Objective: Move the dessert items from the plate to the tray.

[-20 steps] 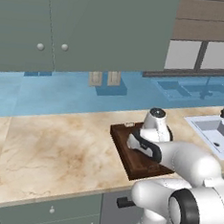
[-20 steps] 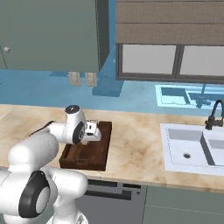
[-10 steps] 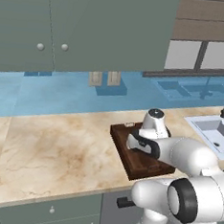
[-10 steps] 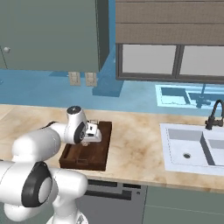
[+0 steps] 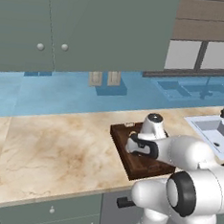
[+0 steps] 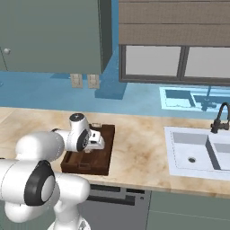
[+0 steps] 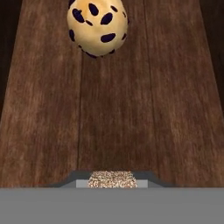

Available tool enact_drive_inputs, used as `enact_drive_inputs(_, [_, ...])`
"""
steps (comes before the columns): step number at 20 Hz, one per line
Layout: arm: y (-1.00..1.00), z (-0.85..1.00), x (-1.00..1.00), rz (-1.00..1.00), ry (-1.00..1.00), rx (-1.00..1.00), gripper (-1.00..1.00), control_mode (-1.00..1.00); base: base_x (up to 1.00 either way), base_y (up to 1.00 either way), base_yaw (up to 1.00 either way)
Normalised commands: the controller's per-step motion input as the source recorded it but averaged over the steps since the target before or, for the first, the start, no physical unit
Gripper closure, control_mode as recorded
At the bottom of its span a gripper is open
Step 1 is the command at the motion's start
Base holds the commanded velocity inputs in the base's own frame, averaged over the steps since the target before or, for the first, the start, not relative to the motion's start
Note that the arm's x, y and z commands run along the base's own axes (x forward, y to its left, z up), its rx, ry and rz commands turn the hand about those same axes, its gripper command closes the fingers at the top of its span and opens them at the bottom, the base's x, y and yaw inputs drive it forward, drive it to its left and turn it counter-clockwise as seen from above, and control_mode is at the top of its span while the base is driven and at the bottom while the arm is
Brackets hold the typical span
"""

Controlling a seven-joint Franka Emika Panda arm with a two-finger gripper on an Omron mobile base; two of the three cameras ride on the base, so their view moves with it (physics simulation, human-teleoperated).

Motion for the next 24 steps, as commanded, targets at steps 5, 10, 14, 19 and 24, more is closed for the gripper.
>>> enact_drive_inputs(5, [0.0,-0.08,0.0,0.0,0.0,0.0,-1.0,-1.0,0.0,0.0,0.0])
enact_drive_inputs(10, [0.0,0.0,0.0,0.0,0.0,0.0,-1.0,-1.0,0.0,0.0,0.0])
enact_drive_inputs(14, [0.0,0.0,0.0,0.0,0.0,0.0,-1.0,-1.0,0.0,0.0,0.0])
enact_drive_inputs(19, [0.0,0.11,0.0,0.0,0.07,0.0,-1.0,-1.0,0.0,0.0,0.0])
enact_drive_inputs(24, [0.0,0.58,-0.01,0.0,0.13,0.02,-1.0,-1.0,0.0,0.0,0.0])
